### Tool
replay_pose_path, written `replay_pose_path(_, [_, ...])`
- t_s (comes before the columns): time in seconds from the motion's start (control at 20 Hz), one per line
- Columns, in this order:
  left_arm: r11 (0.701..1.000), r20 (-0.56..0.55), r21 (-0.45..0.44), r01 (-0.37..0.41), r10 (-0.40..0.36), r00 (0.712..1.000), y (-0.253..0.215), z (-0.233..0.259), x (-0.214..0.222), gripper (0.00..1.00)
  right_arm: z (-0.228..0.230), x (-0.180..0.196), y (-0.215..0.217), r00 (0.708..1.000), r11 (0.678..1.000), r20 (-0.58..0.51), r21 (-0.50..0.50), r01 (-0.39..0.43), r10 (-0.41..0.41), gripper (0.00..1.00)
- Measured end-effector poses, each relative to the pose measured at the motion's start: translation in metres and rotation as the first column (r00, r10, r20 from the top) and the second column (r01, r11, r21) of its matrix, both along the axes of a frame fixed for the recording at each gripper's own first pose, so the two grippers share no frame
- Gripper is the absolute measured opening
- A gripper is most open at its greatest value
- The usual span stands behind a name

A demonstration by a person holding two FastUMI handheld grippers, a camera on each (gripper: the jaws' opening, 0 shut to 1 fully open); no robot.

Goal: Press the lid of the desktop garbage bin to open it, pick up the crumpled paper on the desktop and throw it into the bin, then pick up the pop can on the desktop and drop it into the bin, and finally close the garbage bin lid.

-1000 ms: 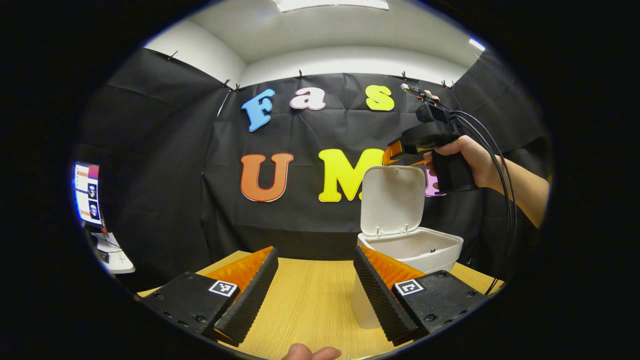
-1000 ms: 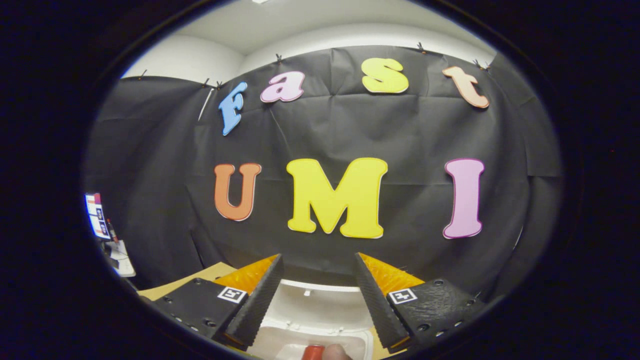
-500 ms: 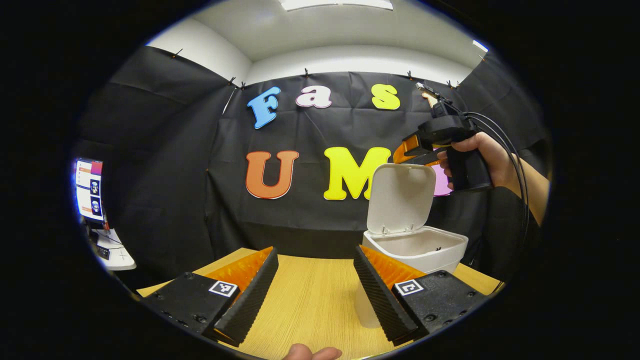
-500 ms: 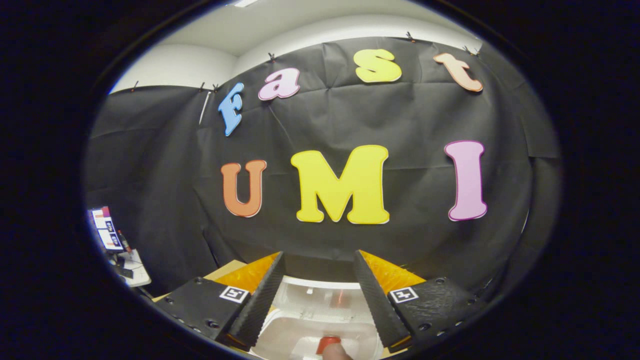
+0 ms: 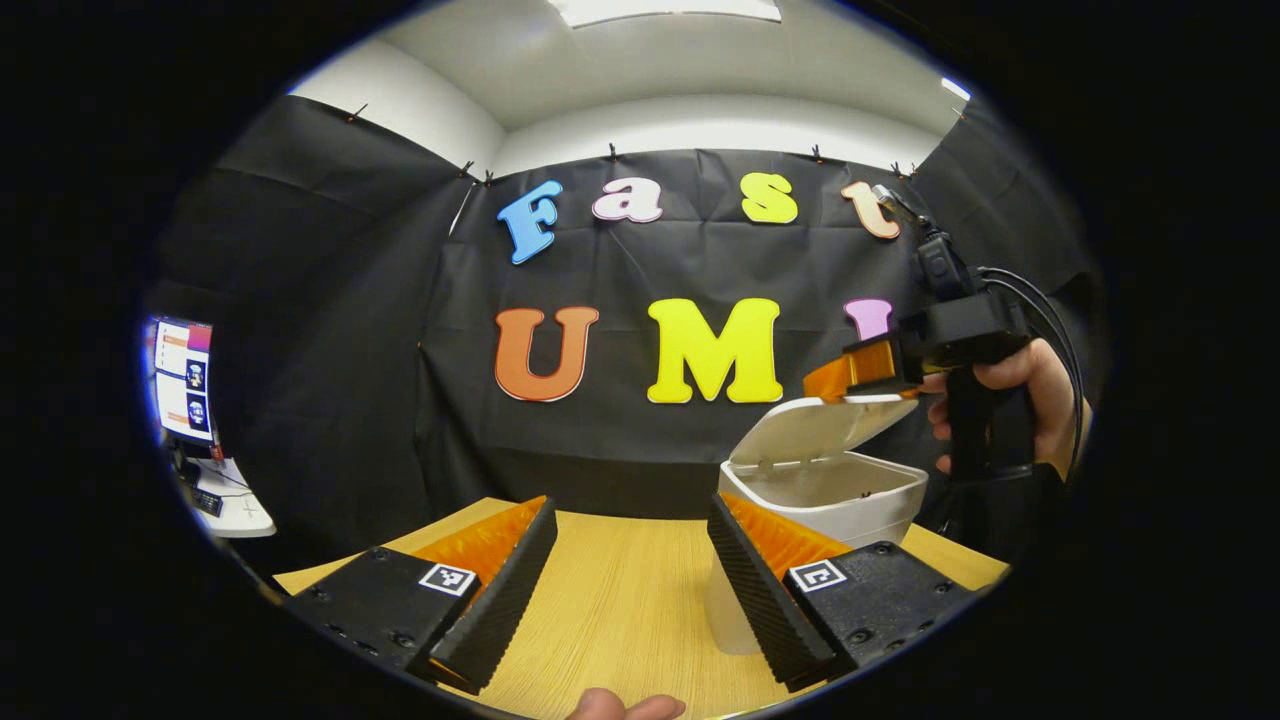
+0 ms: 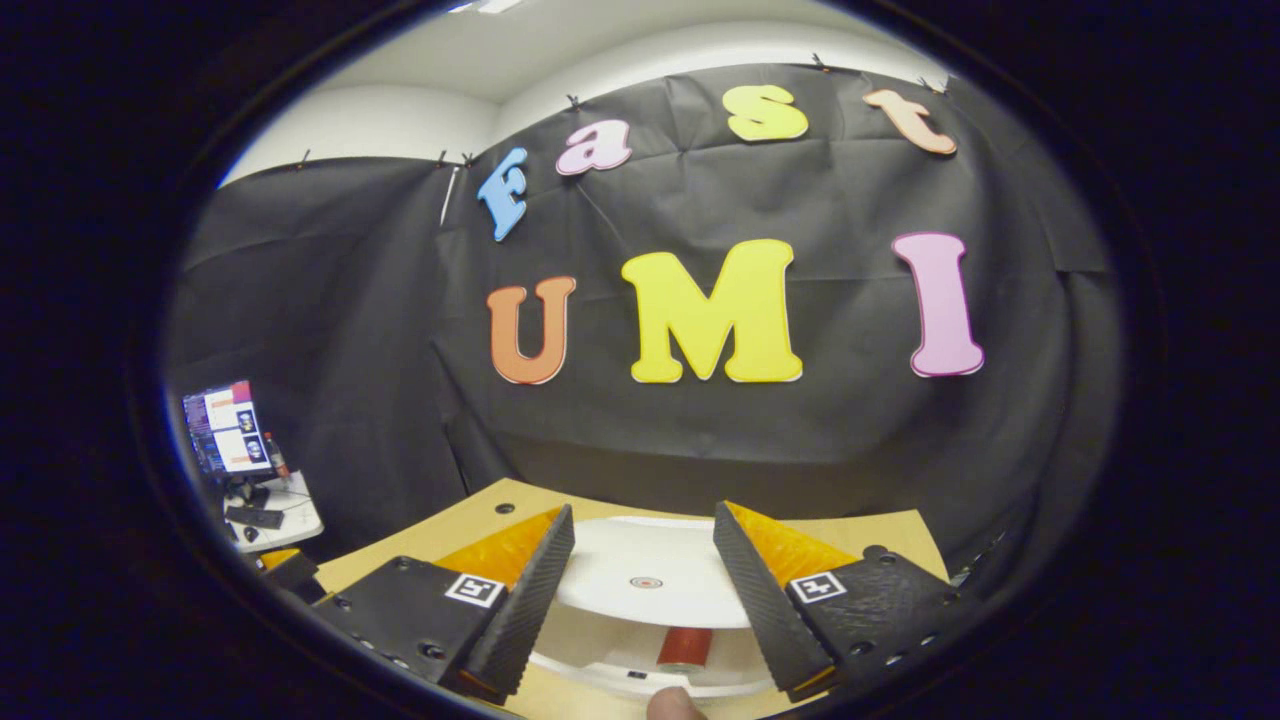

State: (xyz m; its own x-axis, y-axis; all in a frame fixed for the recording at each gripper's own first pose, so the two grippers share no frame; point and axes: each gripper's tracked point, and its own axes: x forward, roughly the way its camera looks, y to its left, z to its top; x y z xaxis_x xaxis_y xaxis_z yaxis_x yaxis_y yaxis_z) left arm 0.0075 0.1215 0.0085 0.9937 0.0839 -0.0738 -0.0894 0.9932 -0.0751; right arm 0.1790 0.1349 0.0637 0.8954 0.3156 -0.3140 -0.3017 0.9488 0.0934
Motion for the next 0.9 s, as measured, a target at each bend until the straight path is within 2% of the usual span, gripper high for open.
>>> replay_pose_path(0.2, [1.000,-0.029,-0.014,0.004,-0.005,1.000,-0.008,-0.013,-0.001,0.98,-0.034,-0.019,-0.002,1.000,1.000,-0.009,-0.020,-0.008,0.007,0.89])
replay_pose_path(0.3, [1.000,-0.021,-0.016,0.000,0.000,1.000,-0.010,-0.011,-0.003,0.98,-0.047,-0.025,-0.003,1.000,1.000,-0.020,-0.023,-0.005,0.004,0.96])
replay_pose_path(0.6, [1.000,-0.013,-0.005,-0.002,0.002,1.000,-0.016,-0.014,-0.004,0.98,-0.062,-0.034,-0.008,0.998,0.999,0.054,-0.036,0.031,-0.029,0.96])
replay_pose_path(0.8, [1.000,-0.014,-0.017,0.007,-0.007,1.000,-0.021,-0.016,-0.003,0.97,-0.067,-0.035,-0.010,0.993,0.997,0.091,-0.004,0.081,-0.080,0.96])
replay_pose_path(0.9, [1.000,-0.028,-0.008,0.008,-0.008,1.000,-0.022,-0.022,-0.003,0.98,-0.069,-0.035,-0.008,0.990,0.996,0.112,-0.028,0.089,-0.086,0.97])
